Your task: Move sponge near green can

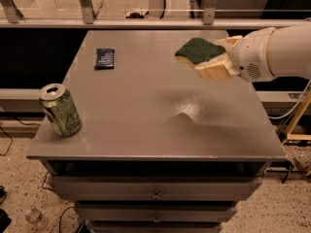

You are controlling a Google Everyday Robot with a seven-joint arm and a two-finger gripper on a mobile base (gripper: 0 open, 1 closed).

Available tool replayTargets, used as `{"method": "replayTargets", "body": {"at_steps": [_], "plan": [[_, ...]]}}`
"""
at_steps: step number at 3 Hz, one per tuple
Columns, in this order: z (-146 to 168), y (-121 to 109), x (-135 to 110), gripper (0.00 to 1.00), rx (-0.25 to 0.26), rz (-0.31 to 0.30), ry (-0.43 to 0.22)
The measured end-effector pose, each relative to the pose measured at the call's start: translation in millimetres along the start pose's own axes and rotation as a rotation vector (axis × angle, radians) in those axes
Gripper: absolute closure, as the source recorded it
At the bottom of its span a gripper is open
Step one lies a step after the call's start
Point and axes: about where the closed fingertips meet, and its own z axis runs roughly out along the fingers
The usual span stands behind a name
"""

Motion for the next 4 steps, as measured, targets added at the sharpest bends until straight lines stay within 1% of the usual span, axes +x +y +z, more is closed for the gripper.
{"method": "replayTargets", "body": {"at_steps": [1,2,3,4], "plan": [[-1.8,45.0,-6.7,1.00,-0.019,-0.027,-0.004],[7.5,95.5,-15.0,1.00,-0.093,-0.038,-0.048],[26.7,136.4,-20.9,1.00,-0.231,-0.035,-0.119],[63.4,173.7,-6.1,1.00,-0.417,0.024,-0.188]]}}
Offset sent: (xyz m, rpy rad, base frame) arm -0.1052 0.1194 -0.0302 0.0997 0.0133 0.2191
